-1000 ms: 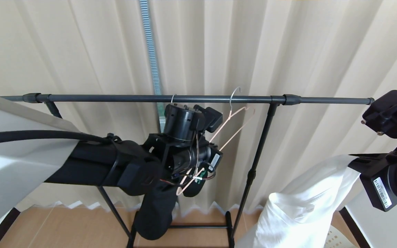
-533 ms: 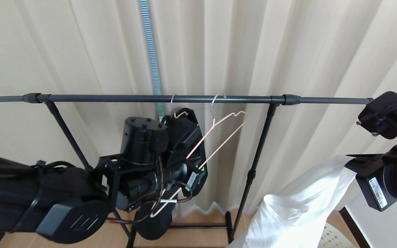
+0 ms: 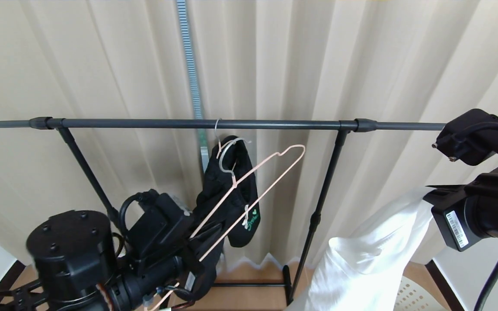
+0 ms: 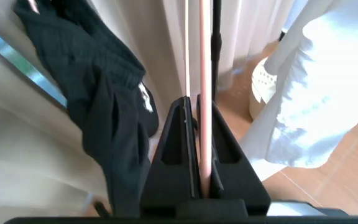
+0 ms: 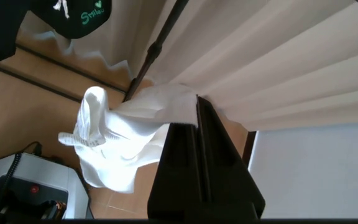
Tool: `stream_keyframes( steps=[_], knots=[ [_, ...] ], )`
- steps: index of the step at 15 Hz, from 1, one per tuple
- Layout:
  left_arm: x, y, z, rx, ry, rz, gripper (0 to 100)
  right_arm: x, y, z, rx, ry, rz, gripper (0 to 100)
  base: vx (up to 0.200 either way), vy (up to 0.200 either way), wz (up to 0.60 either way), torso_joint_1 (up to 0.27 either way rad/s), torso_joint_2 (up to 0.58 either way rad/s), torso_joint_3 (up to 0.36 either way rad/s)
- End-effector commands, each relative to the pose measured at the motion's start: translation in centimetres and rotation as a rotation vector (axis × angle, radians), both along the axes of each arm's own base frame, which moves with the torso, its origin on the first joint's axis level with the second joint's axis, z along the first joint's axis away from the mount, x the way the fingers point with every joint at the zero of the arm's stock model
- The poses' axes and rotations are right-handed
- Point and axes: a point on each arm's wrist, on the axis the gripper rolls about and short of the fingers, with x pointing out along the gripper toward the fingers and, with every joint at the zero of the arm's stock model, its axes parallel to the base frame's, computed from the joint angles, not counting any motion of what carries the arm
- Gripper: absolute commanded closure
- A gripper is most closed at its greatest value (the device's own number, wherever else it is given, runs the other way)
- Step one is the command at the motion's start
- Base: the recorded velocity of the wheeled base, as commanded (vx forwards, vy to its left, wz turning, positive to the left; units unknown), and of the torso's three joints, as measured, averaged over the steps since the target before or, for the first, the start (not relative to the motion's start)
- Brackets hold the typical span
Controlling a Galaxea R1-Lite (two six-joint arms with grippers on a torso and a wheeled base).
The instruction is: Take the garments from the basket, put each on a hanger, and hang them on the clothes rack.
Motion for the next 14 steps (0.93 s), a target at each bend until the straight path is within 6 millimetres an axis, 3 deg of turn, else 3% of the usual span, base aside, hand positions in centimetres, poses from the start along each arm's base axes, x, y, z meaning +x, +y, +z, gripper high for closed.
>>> stream_keyframes(
  steps=[1, 4, 14],
  knots=[
    [-1.2, 1.0, -0.9, 0.023, 0.009, -0.027, 100, 0.9, 0.5, 0.0, -0.036, -0.013, -0.042, 100, 0.000, 0.000, 0.00, 0.000, 0.00, 0.000],
    [-2.1, 1.4, -1.7, 0.041, 0.010, -0.053, 100, 3.2, 1.4, -2.2, -0.030, 0.000, -0.124, 100, 0.000, 0.000, 0.00, 0.000, 0.00, 0.000],
    [-3.8, 1.2, -2.0, 0.042, 0.029, -0.236, 100, 5.1, 2.4, -2.8, -0.006, -0.042, -0.143, 100, 0.000, 0.000, 0.00, 0.000, 0.00, 0.000]
  ],
)
